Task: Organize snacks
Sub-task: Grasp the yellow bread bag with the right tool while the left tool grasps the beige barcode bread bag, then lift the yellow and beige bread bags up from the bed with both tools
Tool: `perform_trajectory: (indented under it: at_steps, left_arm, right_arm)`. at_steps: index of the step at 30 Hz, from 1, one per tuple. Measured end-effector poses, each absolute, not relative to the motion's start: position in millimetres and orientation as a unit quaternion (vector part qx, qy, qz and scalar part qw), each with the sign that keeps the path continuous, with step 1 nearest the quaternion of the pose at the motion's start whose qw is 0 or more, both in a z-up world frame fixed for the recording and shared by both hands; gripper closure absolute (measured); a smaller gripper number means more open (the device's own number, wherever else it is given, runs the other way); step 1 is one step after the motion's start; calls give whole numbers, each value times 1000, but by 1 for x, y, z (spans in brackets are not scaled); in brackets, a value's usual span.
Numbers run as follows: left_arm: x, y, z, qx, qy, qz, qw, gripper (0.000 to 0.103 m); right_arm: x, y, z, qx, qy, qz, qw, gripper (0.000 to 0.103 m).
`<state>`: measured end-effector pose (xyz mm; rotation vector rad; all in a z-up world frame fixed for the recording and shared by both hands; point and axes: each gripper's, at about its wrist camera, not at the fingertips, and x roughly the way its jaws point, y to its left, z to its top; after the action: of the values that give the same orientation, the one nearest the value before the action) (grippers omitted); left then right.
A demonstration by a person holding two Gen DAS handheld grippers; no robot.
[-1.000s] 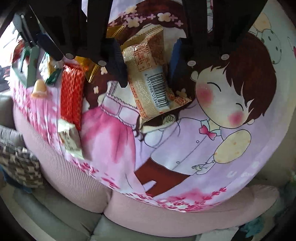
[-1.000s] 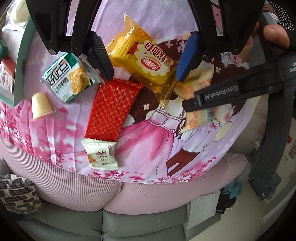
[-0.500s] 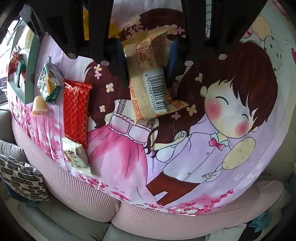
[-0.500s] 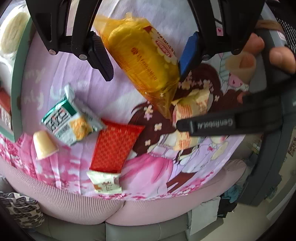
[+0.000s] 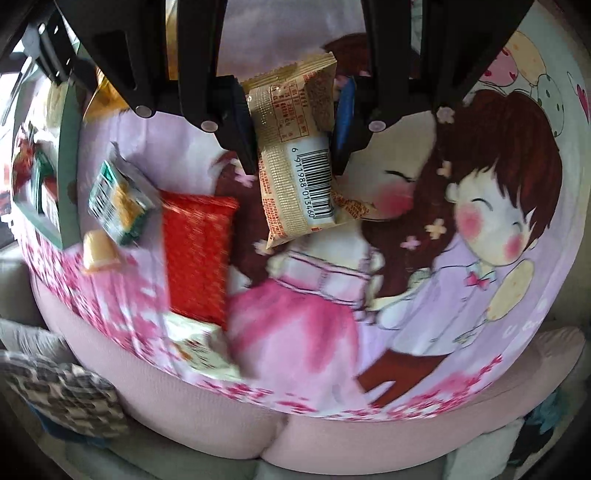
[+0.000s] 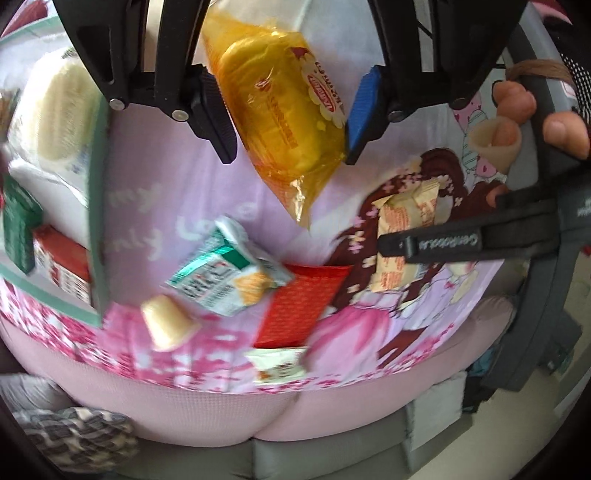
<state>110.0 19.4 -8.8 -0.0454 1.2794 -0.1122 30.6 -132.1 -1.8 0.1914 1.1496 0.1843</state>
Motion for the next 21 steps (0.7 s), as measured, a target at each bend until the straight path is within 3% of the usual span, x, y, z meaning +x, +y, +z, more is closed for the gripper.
perform_trajectory:
  at_steps: [11, 21]
  left_arm:
    - [83, -31, -6, 35, 595, -92, 797, 63]
    - [64, -47, -4, 65, 593, -94, 797, 63]
  right_arm:
    - [22, -179, 8, 151, 532, 54, 831, 42]
    - [11, -166, -2, 86, 564, 43, 820, 42]
